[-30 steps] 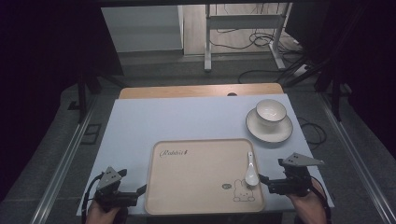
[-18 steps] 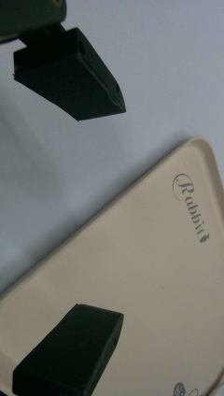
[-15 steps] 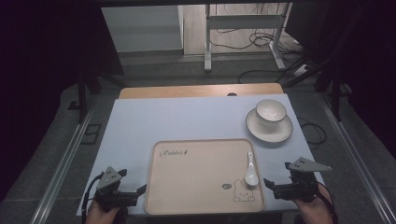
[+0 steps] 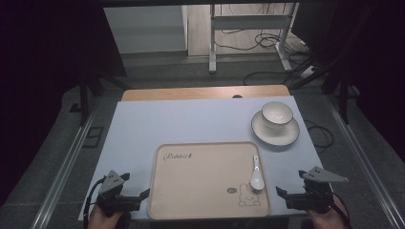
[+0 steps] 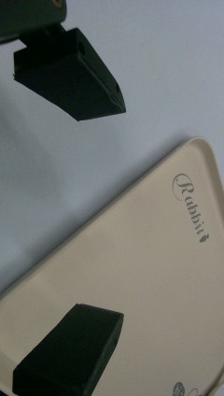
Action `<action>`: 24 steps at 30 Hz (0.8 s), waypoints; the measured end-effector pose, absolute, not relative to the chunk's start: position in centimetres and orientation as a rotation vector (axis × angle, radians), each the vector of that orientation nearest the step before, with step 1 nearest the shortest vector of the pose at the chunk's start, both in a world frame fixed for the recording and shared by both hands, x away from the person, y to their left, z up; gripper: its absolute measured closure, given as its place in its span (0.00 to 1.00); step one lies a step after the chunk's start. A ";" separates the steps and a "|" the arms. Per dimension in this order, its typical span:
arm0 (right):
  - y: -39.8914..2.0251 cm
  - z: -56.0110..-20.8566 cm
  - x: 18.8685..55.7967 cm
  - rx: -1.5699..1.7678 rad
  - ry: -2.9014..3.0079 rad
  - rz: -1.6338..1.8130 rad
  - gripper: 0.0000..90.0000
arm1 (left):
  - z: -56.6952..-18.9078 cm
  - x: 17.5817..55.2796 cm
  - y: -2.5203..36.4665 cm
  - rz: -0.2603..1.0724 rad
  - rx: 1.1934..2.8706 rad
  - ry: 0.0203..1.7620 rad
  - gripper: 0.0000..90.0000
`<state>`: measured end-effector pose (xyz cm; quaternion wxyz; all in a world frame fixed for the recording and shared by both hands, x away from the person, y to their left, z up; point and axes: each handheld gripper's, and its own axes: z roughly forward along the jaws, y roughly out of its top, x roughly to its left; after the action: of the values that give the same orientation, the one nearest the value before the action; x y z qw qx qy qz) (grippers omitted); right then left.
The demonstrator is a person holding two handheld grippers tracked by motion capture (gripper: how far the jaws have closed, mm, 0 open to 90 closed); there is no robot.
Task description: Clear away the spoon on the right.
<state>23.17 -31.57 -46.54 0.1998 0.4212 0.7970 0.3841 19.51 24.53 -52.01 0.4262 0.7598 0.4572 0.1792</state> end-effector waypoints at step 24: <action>-33.7 -48.7 21.5 1.252 2.197 1.025 0.00 | -52.0 19.5 24.5 0.451 1.902 1.138 0.04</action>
<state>21.54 -33.69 -48.75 0.2052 0.4492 0.7880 0.3677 19.47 24.52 -52.00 0.4261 0.7608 0.4552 0.1802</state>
